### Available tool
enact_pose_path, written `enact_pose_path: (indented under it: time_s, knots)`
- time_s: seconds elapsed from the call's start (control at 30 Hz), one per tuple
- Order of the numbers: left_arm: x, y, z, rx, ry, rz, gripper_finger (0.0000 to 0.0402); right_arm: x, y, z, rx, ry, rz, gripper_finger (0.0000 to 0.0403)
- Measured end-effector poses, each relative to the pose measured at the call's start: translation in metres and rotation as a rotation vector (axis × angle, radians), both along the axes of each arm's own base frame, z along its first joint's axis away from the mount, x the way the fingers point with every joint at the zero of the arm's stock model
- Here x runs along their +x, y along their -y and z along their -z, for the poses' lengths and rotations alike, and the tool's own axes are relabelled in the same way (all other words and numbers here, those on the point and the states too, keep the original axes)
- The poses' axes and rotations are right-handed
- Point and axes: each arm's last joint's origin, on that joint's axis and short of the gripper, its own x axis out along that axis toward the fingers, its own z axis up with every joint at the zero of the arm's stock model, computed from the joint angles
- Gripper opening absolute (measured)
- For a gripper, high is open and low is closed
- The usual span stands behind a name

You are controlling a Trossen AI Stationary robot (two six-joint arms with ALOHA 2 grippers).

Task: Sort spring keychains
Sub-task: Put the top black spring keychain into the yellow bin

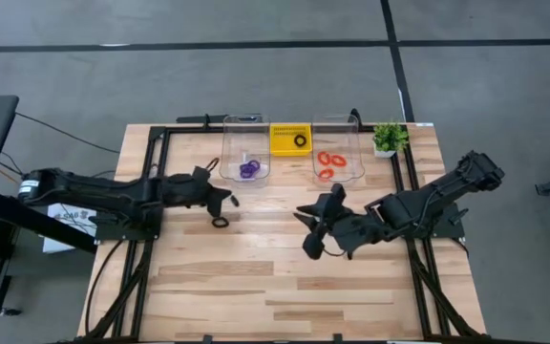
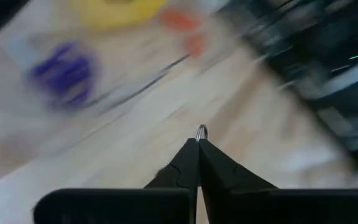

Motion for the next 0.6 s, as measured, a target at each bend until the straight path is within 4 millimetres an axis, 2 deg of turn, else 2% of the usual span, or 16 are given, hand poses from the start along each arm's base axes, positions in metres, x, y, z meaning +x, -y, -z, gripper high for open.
enact_pose_path:
  time_s: [0.3, 0.4, 0.6]
  knots:
    - [0.011, 0.020, -0.044, 0.139, 0.442, 0.141, 0.0007, 0.020, 0.004, -0.003, -0.007, 0.066, -0.106, 0.0067]
    - [0.011, 0.021, -0.052, 0.157, 0.523, 0.148, 0.0006, 0.025, 0.013, -0.007, -0.004, 0.087, -0.128, 0.0067]
    - [0.011, 0.029, -0.059, 0.143, 0.571, 0.181, 0.0007, 0.037, 0.030, -0.018, 0.019, 0.201, -0.124, 0.0067]
